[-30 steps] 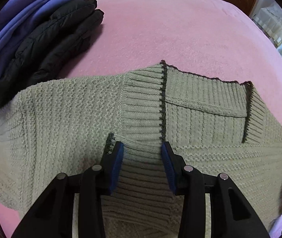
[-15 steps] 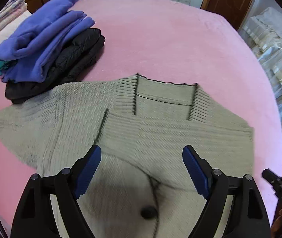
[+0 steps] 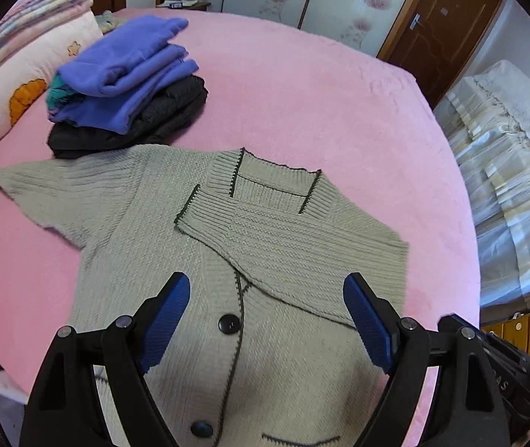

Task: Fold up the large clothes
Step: 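Open the left gripper and lift it off the folded side, then grasp the cuff of the other cardigan sleeve with the left gripper, then fold the held sleeve across the cardigan body and open the left gripper, then grasp the cardigan side edge with the right gripper and fold it inward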

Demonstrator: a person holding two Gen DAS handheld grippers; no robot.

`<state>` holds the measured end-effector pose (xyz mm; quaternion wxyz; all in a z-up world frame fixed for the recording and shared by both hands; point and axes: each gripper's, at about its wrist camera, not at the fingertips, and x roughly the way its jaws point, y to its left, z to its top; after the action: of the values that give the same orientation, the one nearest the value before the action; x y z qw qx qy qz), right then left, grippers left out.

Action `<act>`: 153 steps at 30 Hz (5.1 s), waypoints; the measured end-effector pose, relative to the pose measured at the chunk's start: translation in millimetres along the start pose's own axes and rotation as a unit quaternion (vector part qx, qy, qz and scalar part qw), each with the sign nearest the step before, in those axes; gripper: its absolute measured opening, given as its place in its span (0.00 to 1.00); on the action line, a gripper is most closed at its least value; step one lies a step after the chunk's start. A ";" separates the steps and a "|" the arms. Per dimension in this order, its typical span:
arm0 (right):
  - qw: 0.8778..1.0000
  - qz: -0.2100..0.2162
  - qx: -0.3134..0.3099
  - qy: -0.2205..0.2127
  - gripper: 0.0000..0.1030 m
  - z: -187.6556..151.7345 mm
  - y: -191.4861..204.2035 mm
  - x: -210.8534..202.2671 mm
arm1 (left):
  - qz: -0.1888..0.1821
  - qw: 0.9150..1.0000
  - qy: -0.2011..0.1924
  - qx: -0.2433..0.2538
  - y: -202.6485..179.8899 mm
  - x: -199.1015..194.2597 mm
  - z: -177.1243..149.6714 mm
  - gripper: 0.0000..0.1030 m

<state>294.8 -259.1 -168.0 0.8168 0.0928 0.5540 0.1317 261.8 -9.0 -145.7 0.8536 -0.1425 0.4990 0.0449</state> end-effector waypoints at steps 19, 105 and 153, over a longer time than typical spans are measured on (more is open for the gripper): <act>0.995 0.017 -0.099 -0.003 0.12 -3.4 125.0 -41.9 | 0.026 0.999 -0.035 -0.025 110.5 -115.1 -4.8 0.81; 0.989 -0.088 0.115 -0.010 0.12 -32.5 49.3 32.6 | -0.103 0.965 0.045 0.238 -22.0 101.9 9.0 0.26; 0.912 -0.212 -0.350 0.025 0.09 -52.2 160.8 186.2 | 0.041 0.995 0.085 0.008 225.4 150.9 28.8 0.51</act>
<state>293.7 -47.1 -303.4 0.7916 -0.3220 0.4992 0.1428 311.8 204.7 -307.7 0.8064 -0.1179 0.5760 0.0634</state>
